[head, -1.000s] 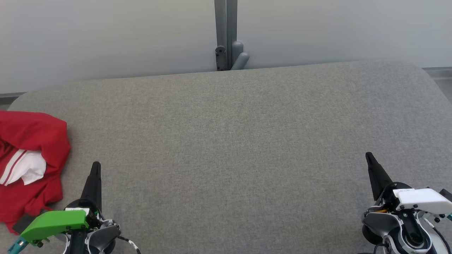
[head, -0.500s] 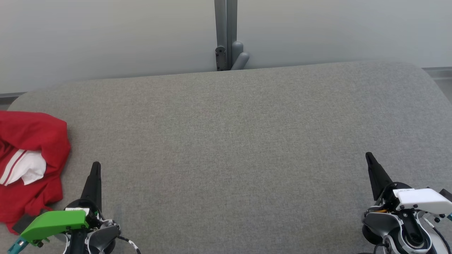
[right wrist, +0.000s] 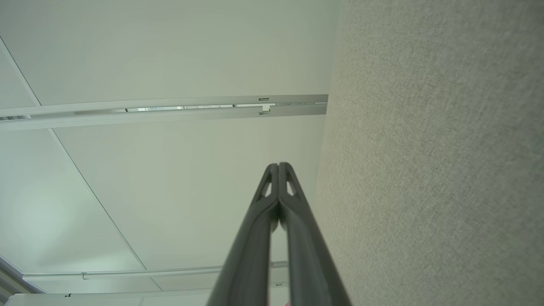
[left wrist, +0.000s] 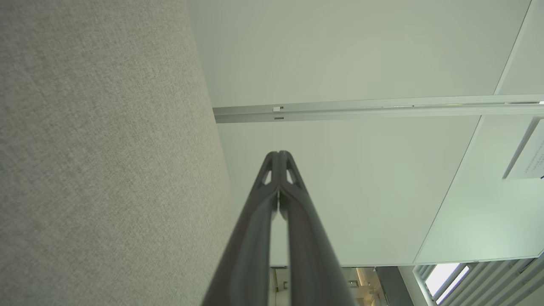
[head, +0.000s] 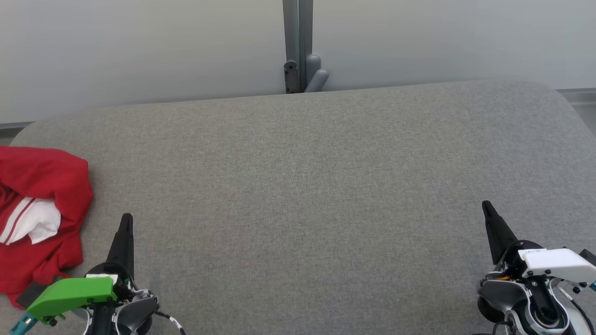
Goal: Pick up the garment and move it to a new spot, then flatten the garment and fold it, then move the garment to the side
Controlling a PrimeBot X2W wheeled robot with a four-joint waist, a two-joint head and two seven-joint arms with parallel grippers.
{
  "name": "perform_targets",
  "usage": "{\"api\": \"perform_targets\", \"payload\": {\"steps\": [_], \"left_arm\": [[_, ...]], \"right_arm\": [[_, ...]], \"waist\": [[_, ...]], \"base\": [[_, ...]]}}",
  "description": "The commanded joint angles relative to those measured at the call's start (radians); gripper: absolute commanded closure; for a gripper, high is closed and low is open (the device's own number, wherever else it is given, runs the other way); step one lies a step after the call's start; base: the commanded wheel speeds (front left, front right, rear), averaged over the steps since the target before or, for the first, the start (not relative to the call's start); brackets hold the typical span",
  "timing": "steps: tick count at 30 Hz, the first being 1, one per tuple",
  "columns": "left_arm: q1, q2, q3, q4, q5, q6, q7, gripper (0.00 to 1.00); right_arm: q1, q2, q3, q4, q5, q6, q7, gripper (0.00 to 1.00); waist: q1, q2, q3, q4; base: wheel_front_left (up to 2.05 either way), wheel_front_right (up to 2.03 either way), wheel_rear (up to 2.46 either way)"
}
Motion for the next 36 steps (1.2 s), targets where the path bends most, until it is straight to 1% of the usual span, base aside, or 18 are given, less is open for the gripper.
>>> {"api": "perform_targets", "payload": {"steps": [1, 25, 26, 28, 29, 30, 36], "left_arm": [[-0.012, 0.007, 0.004, -0.001, -0.002, -0.003, 0.002, 1.00], [-0.012, 0.007, 0.004, -0.001, -0.002, -0.003, 0.003, 1.00], [0.000, 0.000, 0.000, 0.000, 0.000, 0.000, 0.000, 0.00], [0.012, -0.003, -0.003, 0.017, 0.000, 0.000, -0.001, 0.00], [0.021, -0.005, -0.004, 0.026, 0.001, 0.000, -0.002, 1.00], [0.030, -0.006, -0.005, 0.035, 0.001, 0.000, -0.001, 0.00], [0.029, 0.001, -0.018, 0.037, 0.054, 0.000, -0.032, 0.00]], "right_arm": [[-0.004, -0.005, -0.003, -0.005, 0.005, 0.000, 0.005, 1.00], [-0.004, -0.005, -0.003, -0.005, 0.005, 0.000, 0.004, 1.00], [0.000, 0.000, 0.000, 0.000, 0.000, 0.000, 0.000, 0.00], [0.009, 0.005, 0.002, 0.015, -0.001, 0.000, -0.001, 0.00], [0.018, 0.007, 0.003, 0.023, -0.001, 0.000, -0.001, 1.00], [0.026, 0.009, 0.004, 0.032, -0.001, 0.000, -0.002, 0.00], [0.027, -0.005, 0.027, 0.019, -0.036, 0.000, -0.032, 0.00]], "waist": [[0.0000, -0.0001, 0.000, 0.000], [0.0000, -0.0001, 0.000, 0.000], [0.0000, -0.0001, 0.000, 0.000], [0.0000, -0.0001, 0.000, 0.000], [0.0000, -0.0001, 0.000, 0.000], [0.0000, -0.0001, 0.000, 0.000], [0.0000, -0.0001, 0.002, 0.000]], "base": [[0.00, 0.00, 0.00], [0.00, 0.00, 0.00], [0.00, 0.00, 0.00], [0.00, 0.00, 0.00], [0.00, 0.00, 0.00], [0.00, 0.00, 0.00], [0.00, 0.00, 0.00]]}}
